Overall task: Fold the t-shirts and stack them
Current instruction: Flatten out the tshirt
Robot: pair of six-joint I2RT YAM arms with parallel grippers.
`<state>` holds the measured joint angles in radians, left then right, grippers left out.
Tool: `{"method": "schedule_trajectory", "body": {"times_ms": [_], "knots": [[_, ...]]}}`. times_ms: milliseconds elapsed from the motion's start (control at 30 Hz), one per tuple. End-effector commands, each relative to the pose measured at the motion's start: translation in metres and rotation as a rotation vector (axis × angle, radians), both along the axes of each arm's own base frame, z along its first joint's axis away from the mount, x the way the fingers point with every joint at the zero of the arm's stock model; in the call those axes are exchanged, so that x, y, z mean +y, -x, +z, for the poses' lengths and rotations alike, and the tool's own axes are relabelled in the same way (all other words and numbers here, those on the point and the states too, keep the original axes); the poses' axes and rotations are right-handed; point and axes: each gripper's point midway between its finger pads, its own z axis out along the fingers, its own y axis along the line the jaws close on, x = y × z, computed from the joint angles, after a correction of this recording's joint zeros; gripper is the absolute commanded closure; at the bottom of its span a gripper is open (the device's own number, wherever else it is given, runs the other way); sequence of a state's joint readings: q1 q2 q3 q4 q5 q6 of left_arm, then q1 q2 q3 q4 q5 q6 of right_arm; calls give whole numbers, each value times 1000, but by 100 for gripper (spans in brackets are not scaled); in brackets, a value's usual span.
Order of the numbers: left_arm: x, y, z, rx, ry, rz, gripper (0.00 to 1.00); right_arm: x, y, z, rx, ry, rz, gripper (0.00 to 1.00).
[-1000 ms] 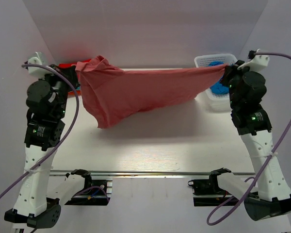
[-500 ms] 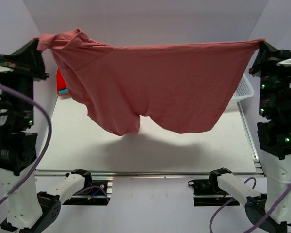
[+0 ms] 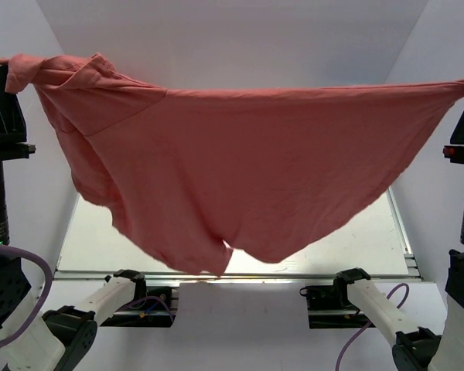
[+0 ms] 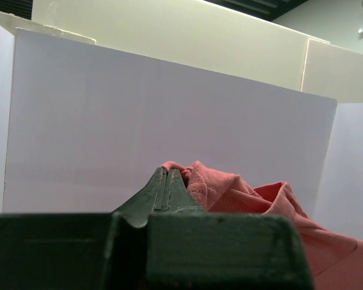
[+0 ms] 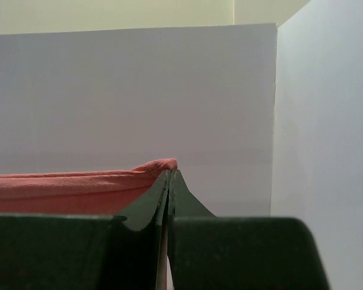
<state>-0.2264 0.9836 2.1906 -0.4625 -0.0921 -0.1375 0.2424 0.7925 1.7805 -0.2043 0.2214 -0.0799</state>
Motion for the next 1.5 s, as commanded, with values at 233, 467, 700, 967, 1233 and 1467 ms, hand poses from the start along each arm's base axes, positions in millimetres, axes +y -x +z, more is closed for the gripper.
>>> {"method": "schedule_trajectory", "body": {"times_ms": [233,467,700,967,1233,1467], "knots": [[-7,-46,-30,61,-62,47,100,-16,-22,-28,31,-34,-114,100],[-20,-162,-143,316,-67,97,100,-10,-138,-141,311,-120,-194,100],[-30,-260,-280,581,-94,159,100,1,-233,-290,655,-132,-274,100],[-40,-336,-384,773,-154,186,100,10,-287,-373,825,-72,-277,100],[-55,-409,-445,902,-192,197,100,10,-340,-408,920,-13,-300,100],[-52,-462,-469,948,-193,227,100,15,-398,-443,989,60,-316,100]]}}
